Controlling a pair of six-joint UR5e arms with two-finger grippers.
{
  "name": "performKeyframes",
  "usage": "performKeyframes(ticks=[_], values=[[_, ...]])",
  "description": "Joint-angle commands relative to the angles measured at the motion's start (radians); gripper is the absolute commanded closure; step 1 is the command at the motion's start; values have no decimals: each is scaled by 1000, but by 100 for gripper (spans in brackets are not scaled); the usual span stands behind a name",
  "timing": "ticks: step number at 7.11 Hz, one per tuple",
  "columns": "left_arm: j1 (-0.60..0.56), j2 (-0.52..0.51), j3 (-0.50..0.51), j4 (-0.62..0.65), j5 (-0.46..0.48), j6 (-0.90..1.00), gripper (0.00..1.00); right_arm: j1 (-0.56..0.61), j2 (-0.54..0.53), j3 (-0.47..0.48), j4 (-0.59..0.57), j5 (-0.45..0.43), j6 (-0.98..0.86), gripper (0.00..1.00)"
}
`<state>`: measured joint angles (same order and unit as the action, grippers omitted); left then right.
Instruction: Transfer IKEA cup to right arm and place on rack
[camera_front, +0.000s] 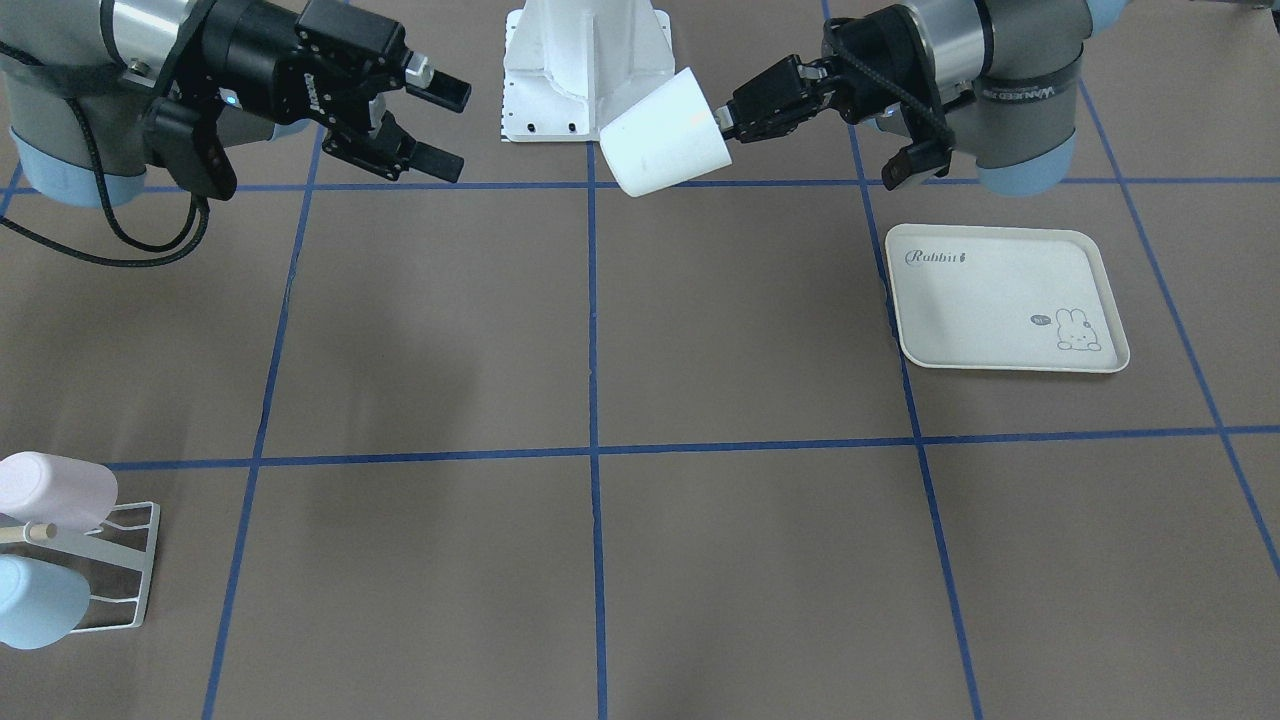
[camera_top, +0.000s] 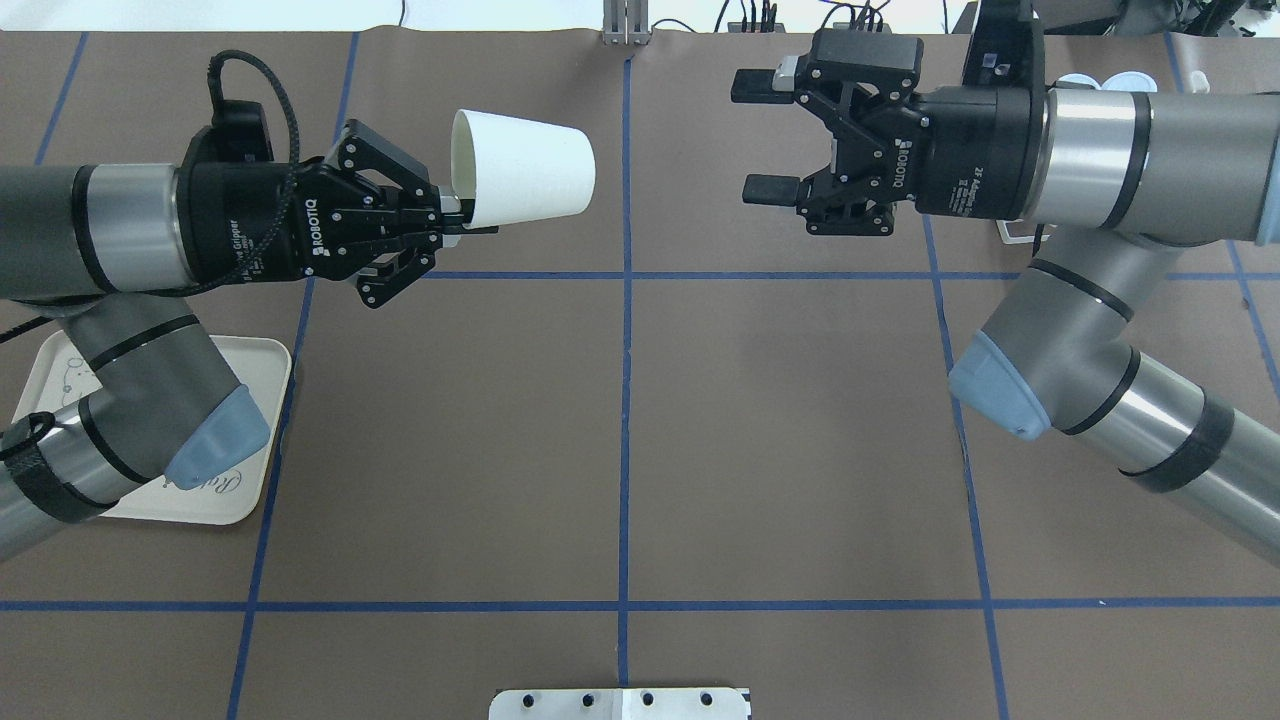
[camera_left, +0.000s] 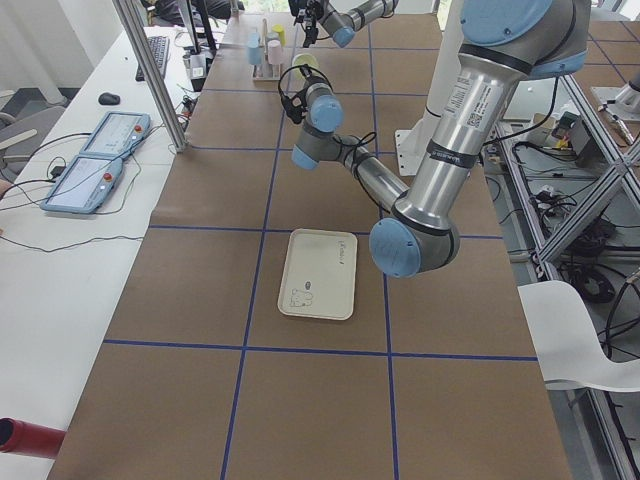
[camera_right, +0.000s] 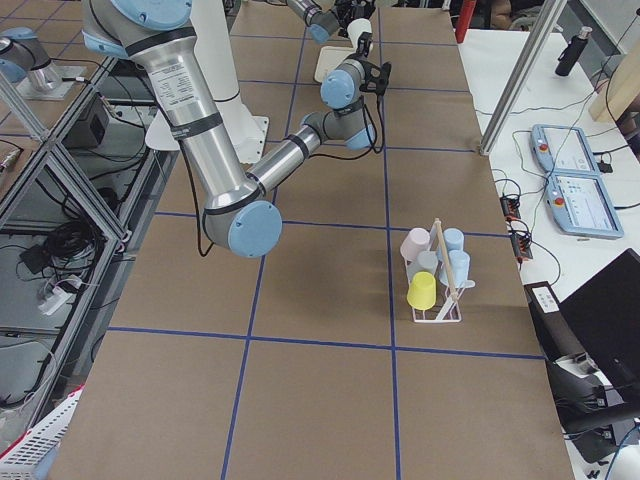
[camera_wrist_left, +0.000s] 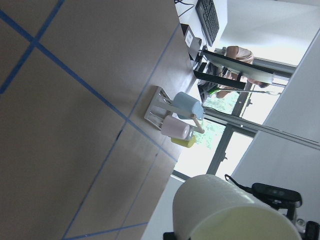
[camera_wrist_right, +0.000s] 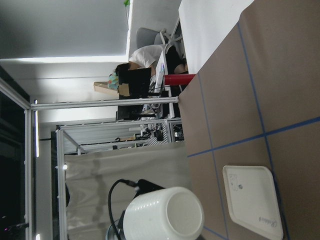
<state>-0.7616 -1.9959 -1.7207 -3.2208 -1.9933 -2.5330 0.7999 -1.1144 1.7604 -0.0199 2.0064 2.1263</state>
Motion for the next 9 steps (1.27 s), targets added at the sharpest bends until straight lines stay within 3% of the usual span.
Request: performKeyframes(ticks=[1,4,9], values=[[1,-3,4,-150,16,-227,100,-88,10,4,139,-34,1,5],[1,-15,-40,-162,16,-377,100,-126,68,2,141,-105,0,3],[74,-18,-79,-155,22,-403,100,-169,70,8,138,-179,0,1]])
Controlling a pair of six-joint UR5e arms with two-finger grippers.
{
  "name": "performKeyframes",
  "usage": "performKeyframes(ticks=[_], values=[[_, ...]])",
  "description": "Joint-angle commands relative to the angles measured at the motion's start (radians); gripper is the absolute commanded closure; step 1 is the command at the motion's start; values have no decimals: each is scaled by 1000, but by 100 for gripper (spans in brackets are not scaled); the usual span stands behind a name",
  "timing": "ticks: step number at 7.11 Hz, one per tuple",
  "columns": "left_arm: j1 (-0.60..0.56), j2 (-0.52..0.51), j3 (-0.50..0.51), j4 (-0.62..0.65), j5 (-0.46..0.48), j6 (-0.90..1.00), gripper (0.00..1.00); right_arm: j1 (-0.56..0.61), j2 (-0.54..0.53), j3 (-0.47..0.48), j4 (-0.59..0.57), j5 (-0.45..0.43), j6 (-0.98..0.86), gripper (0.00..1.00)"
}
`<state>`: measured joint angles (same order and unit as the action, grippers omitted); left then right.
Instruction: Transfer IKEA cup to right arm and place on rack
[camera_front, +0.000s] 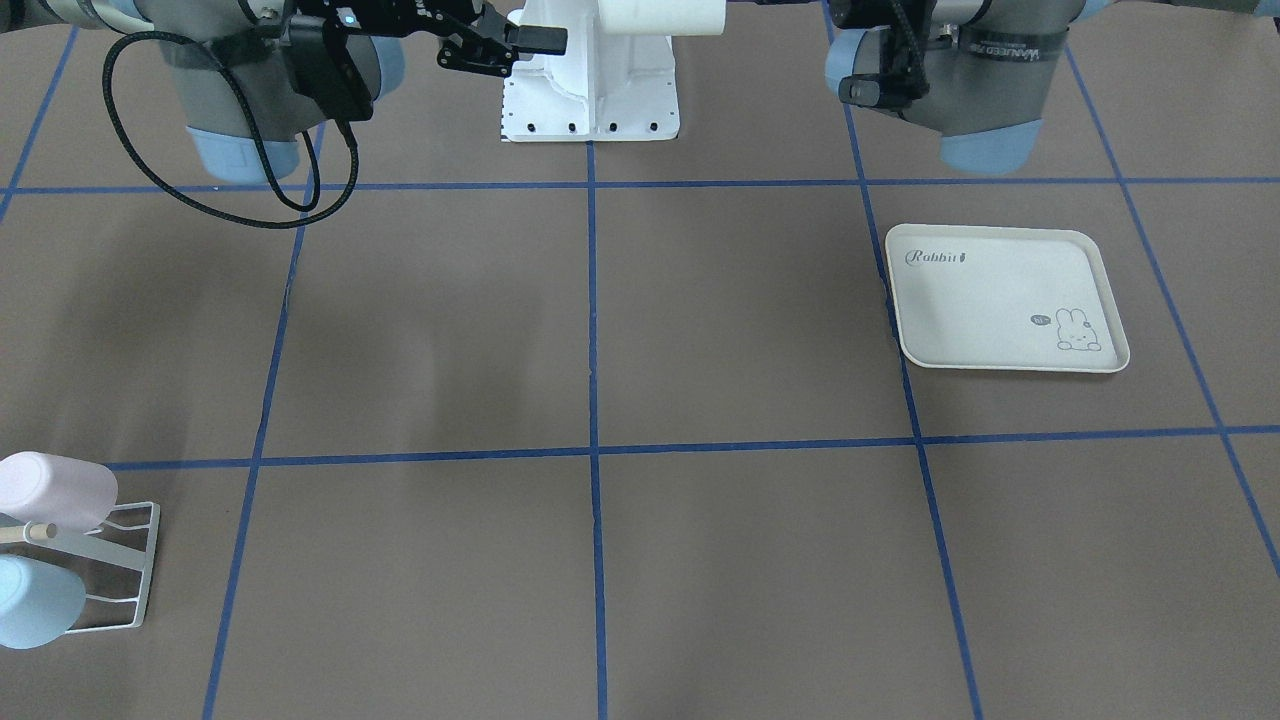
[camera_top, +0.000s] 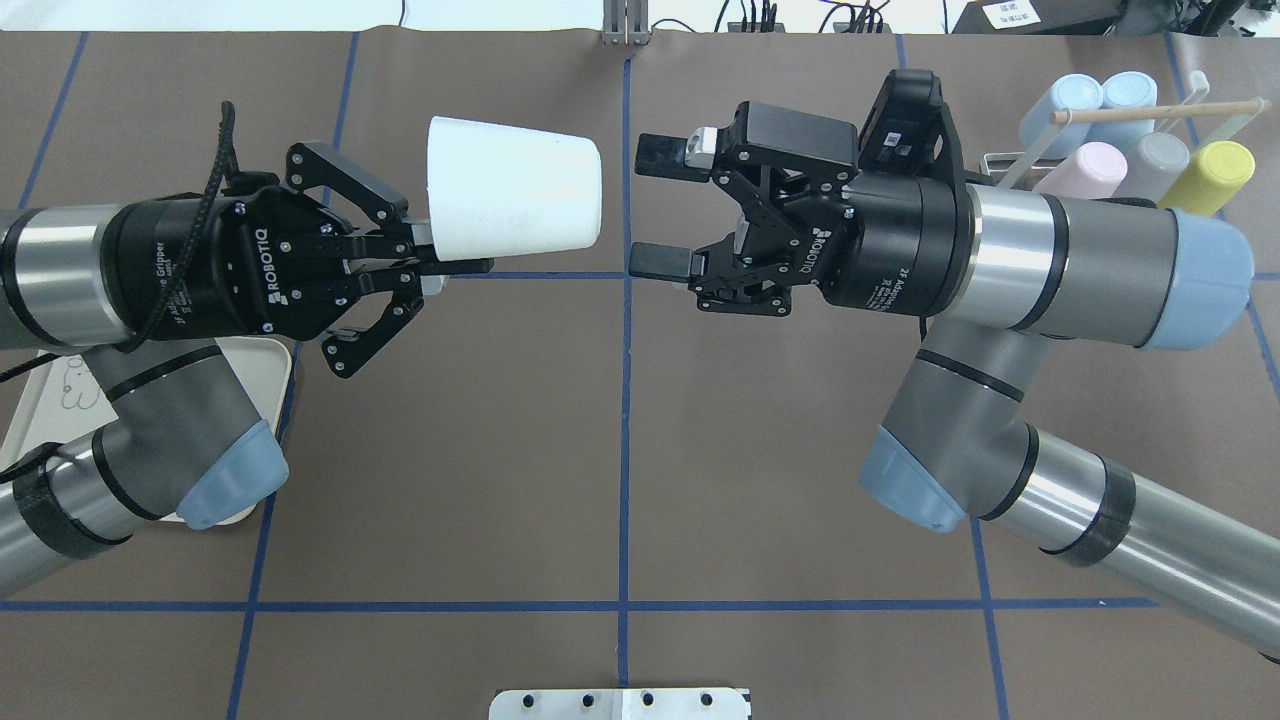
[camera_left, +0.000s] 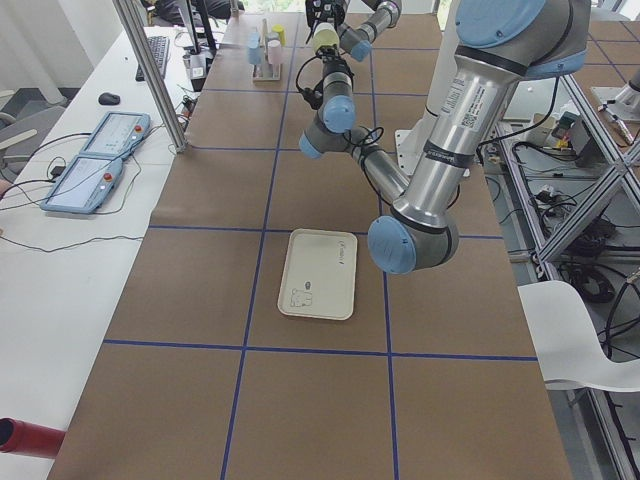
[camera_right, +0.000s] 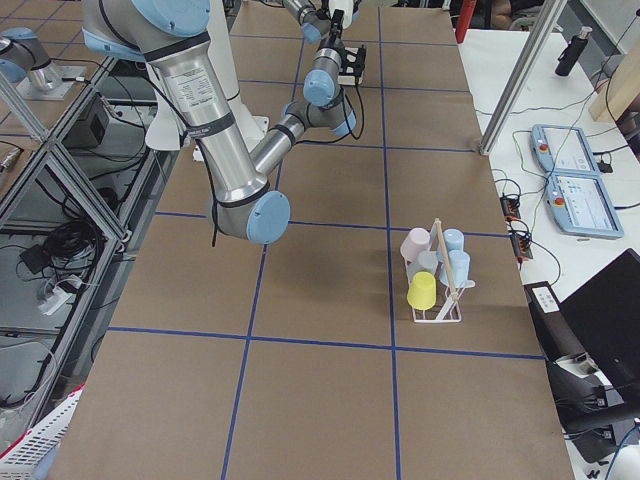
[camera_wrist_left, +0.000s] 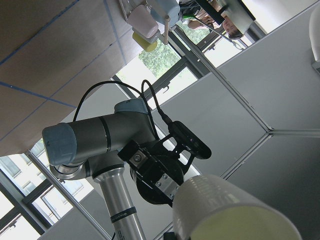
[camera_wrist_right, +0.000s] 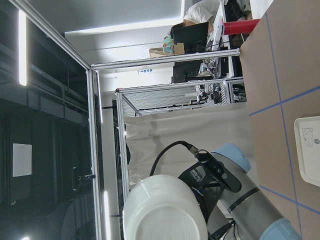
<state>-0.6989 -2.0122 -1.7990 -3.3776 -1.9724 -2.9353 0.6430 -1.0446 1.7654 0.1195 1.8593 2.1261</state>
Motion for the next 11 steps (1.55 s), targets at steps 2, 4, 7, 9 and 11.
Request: performKeyframes(ticks=[2,4,7,9,11], values=[[25,-14,4,4,4,1,100,-26,3,5,-6,-45,0,1],[58,-23,4,6,56,2,100,-49,34,-1,-14,-55,0,1],[61,-22,7,4,60,7,100,-51,34,0,-3,-57,-2,2],[62,-22,9,3,60,7,100,-49,31,-1,-1,-66,-2,2],[62,-20,10,0,58,7,100,-49,31,-3,-1,-71,-2,9]])
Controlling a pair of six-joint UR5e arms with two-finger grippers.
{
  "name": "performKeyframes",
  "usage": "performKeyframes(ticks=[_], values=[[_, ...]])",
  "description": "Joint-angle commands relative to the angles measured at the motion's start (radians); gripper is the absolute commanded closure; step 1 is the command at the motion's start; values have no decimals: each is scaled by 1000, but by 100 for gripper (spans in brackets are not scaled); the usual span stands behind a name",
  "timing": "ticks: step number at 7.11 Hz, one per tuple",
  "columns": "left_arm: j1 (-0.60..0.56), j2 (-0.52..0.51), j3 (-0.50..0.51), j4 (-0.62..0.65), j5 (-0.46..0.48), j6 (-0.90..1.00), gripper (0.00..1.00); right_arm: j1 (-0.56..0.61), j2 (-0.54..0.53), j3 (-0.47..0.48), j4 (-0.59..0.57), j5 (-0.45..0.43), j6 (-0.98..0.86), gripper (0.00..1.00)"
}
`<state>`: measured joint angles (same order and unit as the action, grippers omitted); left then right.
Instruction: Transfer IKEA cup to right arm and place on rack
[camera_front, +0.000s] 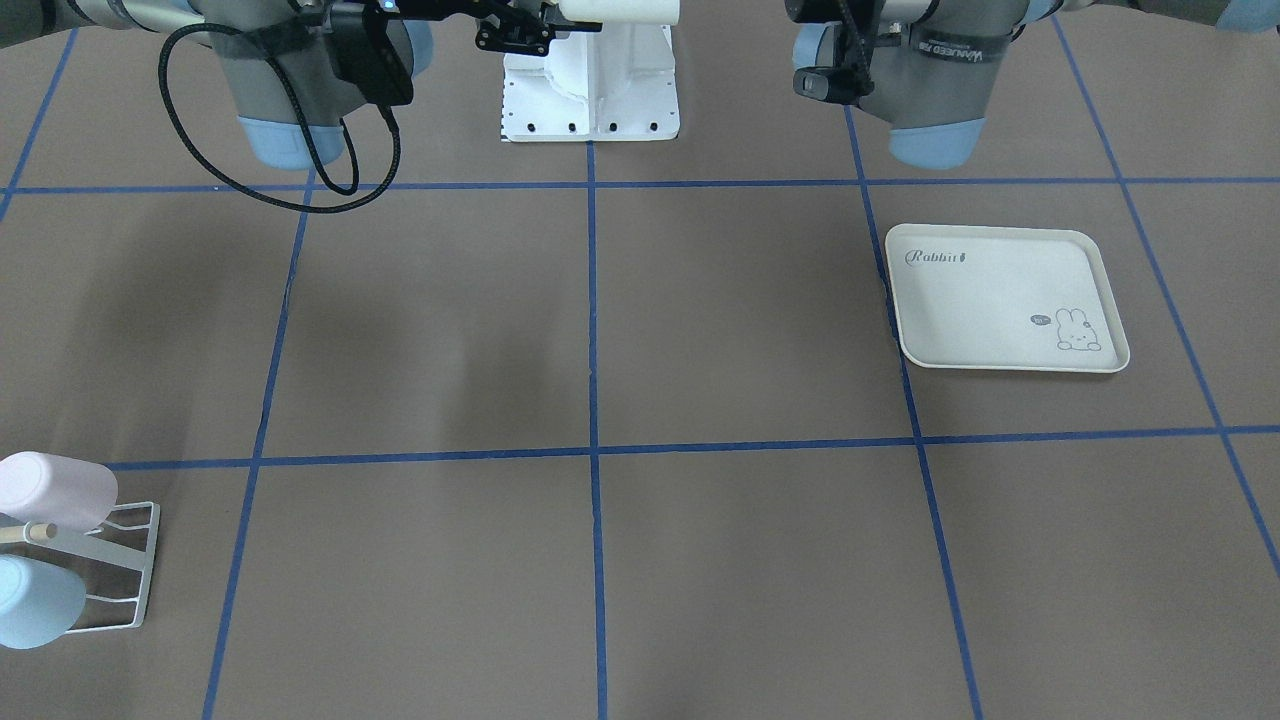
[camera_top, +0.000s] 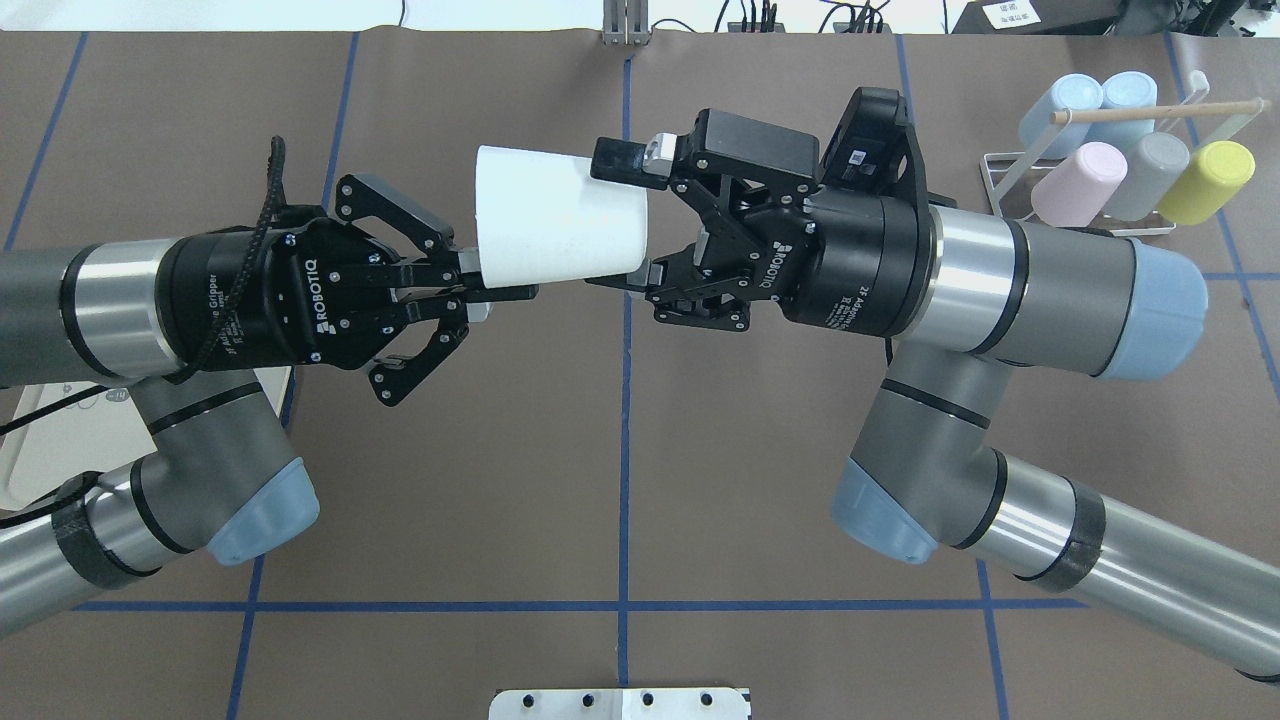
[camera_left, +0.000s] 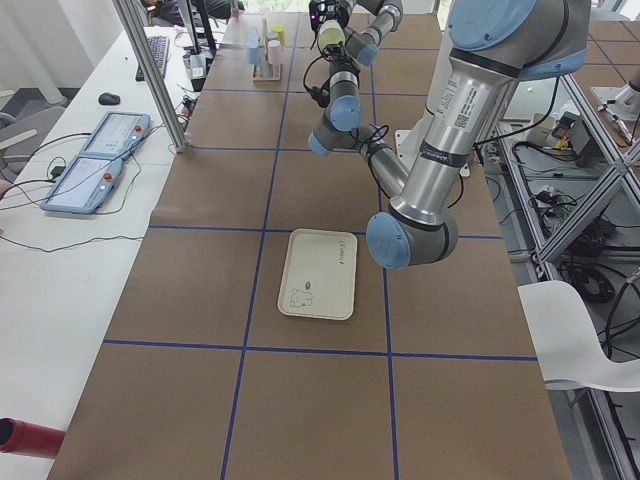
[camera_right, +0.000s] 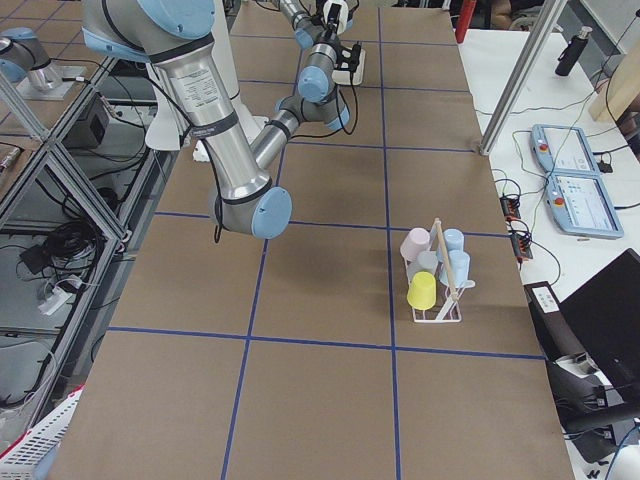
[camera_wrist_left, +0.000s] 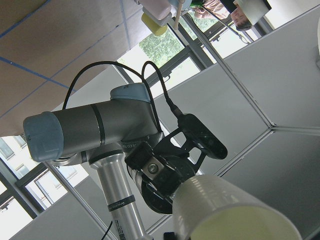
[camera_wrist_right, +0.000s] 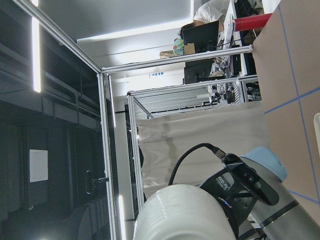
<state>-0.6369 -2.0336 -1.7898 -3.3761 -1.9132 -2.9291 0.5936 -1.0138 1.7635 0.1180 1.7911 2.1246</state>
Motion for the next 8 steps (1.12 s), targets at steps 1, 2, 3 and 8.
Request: performKeyframes(ticks=[1,2,3,8], values=[[0,1,-2,-2,0,1,100,0,0,-1,0,-2,1,22],[0,1,-2,-3,0,1,100,0,-5,-1,2,-2,1,47],[0,1,-3,-3,0,1,98,0,-6,-1,-1,-2,5,68],[-24,35,3,23,5,151,0,81,-52,4,-21,-1,2,81]])
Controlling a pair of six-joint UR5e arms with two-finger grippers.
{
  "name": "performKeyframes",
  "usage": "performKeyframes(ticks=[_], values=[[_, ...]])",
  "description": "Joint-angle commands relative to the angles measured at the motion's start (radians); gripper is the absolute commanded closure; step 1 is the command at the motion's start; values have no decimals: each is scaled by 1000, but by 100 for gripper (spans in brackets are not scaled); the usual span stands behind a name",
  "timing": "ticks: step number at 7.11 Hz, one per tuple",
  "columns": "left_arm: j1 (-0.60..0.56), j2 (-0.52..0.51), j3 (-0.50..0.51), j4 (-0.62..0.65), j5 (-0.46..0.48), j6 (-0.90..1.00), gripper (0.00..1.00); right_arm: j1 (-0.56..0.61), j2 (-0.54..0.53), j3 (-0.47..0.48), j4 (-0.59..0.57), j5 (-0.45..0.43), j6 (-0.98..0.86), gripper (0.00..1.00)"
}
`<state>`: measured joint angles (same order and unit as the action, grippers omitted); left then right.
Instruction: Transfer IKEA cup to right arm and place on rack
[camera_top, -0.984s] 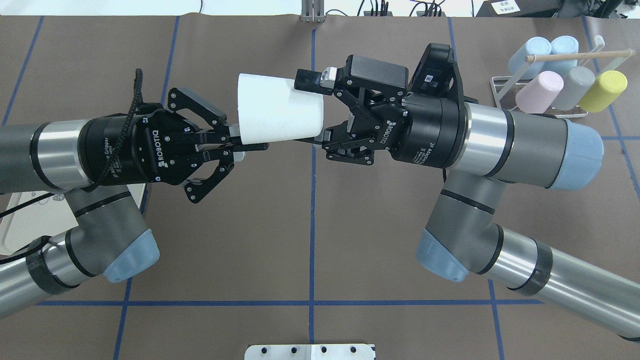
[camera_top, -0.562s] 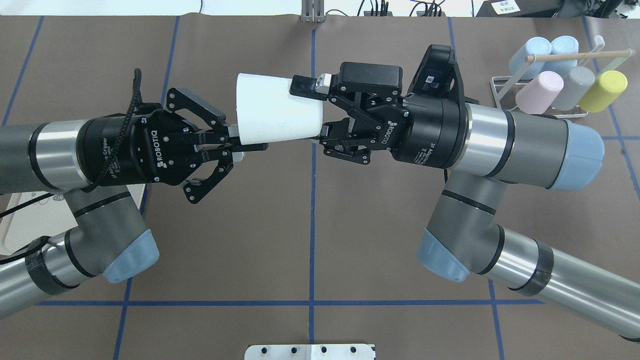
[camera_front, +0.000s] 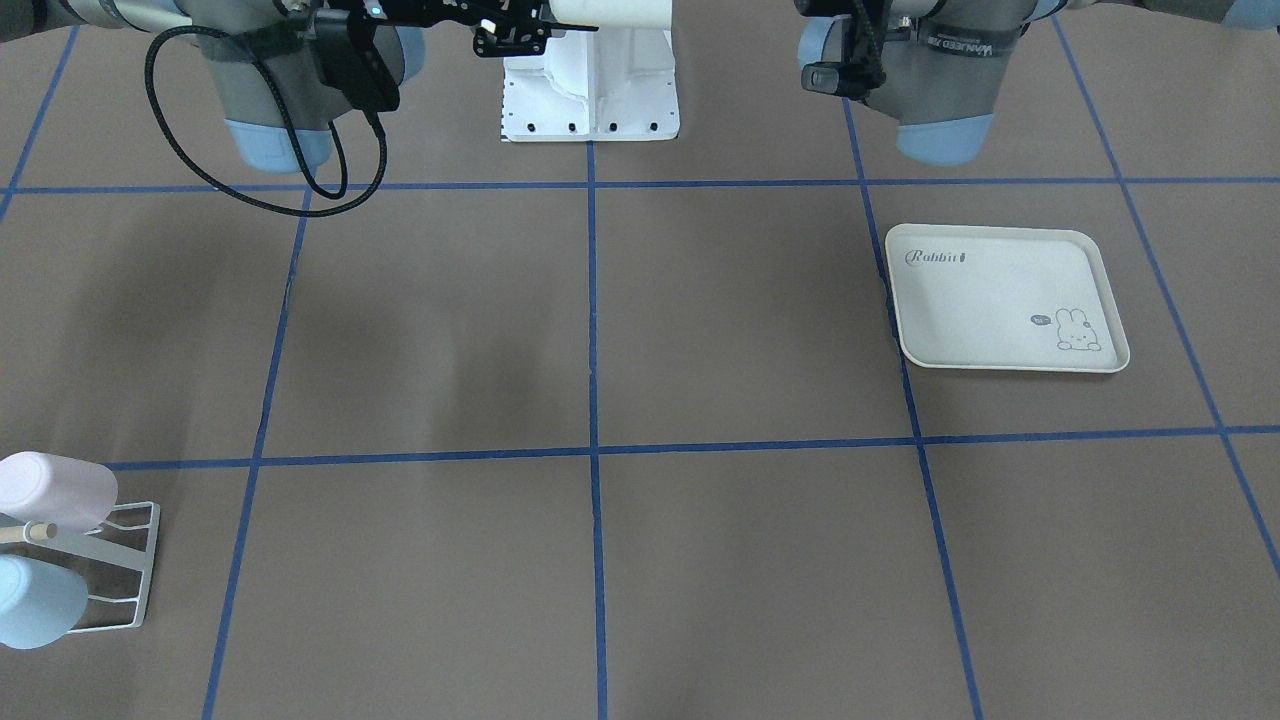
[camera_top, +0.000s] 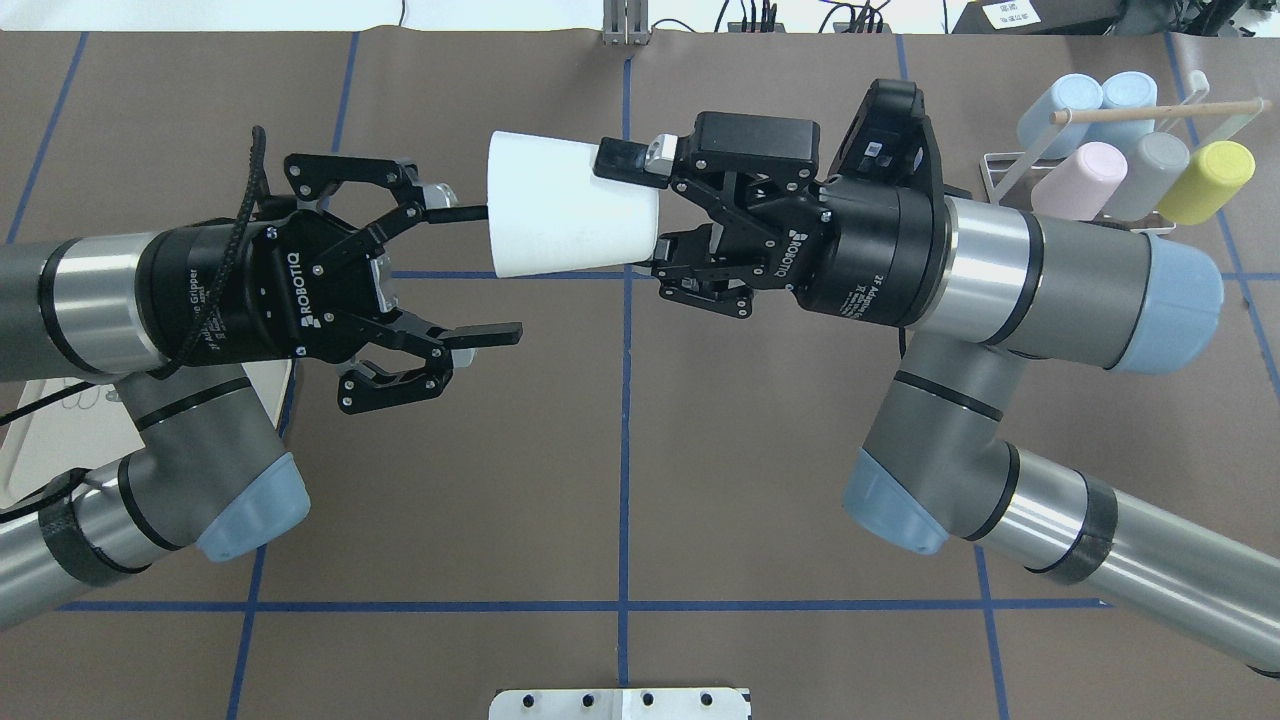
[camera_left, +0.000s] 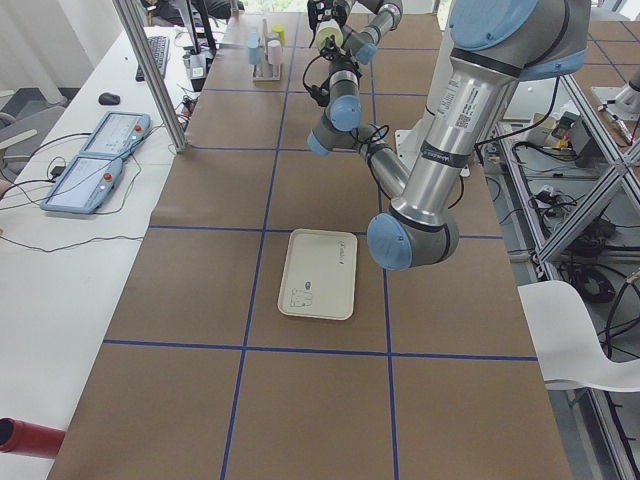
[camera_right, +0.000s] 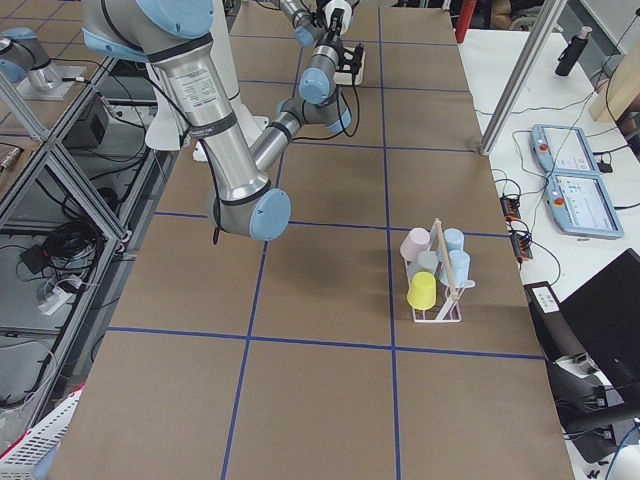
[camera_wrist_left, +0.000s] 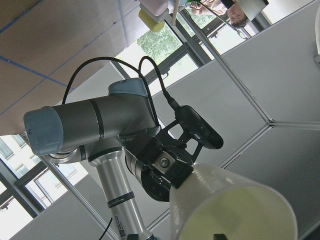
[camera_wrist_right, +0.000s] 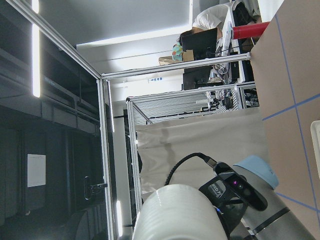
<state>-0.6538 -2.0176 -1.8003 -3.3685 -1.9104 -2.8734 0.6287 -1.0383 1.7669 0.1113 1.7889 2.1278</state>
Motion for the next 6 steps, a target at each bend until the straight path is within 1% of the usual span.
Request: performKeyframes(ticks=[1,2,3,4,5,6], values=[[-41,73,36,24,14,193,0,134,-99,-7,-47,12,-50,80],[-71,89,94,24,10,279,0,184,-144,-6,-150,58,-195,80],[-79,89,149,24,10,352,0,259,-173,-3,-306,154,-380,77],[-79,89,180,29,10,412,0,364,-196,-4,-449,244,-543,78],[-84,89,194,58,10,451,0,475,-200,-4,-616,321,-680,77],[-89,88,194,116,11,500,0,582,-213,-6,-792,372,-859,78]])
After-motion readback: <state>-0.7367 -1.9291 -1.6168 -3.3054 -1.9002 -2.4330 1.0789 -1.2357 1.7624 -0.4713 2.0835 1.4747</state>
